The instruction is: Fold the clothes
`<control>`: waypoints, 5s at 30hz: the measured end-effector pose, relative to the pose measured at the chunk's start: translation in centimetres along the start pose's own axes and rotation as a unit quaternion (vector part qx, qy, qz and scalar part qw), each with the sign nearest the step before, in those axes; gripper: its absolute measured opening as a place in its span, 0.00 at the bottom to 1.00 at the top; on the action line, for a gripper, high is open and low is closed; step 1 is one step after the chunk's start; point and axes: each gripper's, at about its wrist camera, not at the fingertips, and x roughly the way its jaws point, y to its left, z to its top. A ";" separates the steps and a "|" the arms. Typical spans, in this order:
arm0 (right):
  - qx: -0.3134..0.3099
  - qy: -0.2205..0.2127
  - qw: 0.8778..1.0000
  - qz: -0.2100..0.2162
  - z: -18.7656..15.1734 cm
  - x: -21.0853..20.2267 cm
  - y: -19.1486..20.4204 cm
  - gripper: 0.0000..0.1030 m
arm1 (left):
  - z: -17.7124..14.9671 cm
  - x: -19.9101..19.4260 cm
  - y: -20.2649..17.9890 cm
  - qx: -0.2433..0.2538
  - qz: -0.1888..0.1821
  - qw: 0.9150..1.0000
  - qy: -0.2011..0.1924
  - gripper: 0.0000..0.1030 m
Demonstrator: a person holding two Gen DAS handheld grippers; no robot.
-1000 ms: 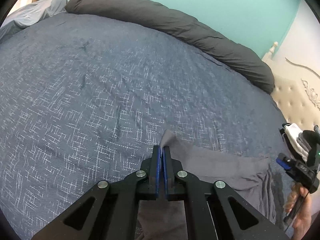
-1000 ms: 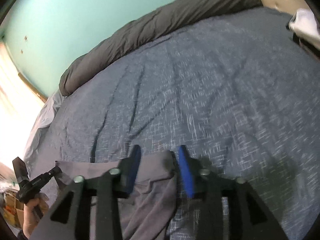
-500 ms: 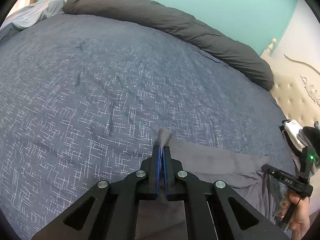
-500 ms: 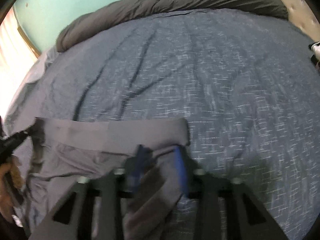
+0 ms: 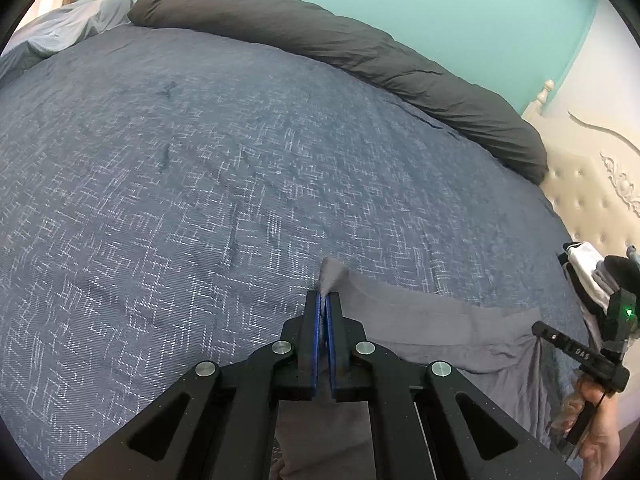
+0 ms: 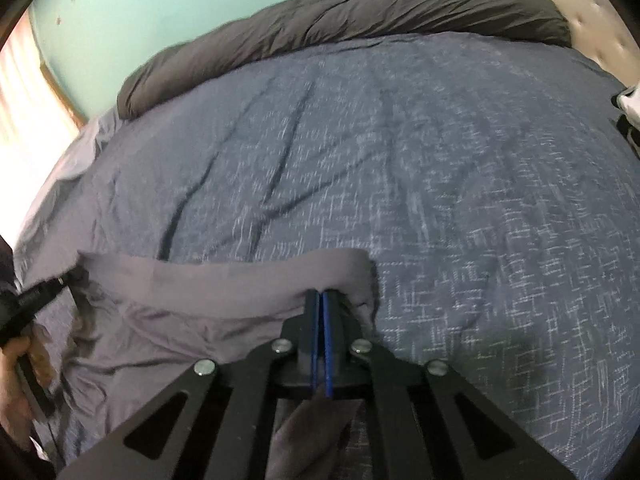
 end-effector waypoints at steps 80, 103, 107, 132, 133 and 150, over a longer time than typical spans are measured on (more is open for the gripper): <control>-0.003 0.028 1.000 -0.013 1.7 1.7 -2.7 0.17 | 1.1 3.2 -2.1 0.018 -0.037 0.999 0.018 0.02; 0.020 -0.120 0.991 0.050 2.7 -8.5 0.1 0.03 | 1.7 -5.6 -2.6 0.039 -0.075 0.995 -0.052 0.02; -0.009 -0.129 0.990 0.059 3.2 -12.5 2.6 0.03 | 1.8 -11.0 -3.5 0.043 -0.086 0.992 -0.088 0.02; -0.072 -0.198 0.971 0.111 4.8 -32.7 8.9 0.03 | 4.1 -34.4 -8.6 0.095 -0.103 0.969 -0.201 0.02; -0.072 -0.195 0.972 0.113 4.7 -32.8 8.9 0.03 | 4.1 -34.3 -8.6 0.093 -0.104 0.970 -0.197 0.02; -0.034 -0.039 0.996 0.069 6.4 -12.1 4.1 0.03 | 5.9 -14.0 -4.9 0.058 -0.026 0.995 -0.072 0.02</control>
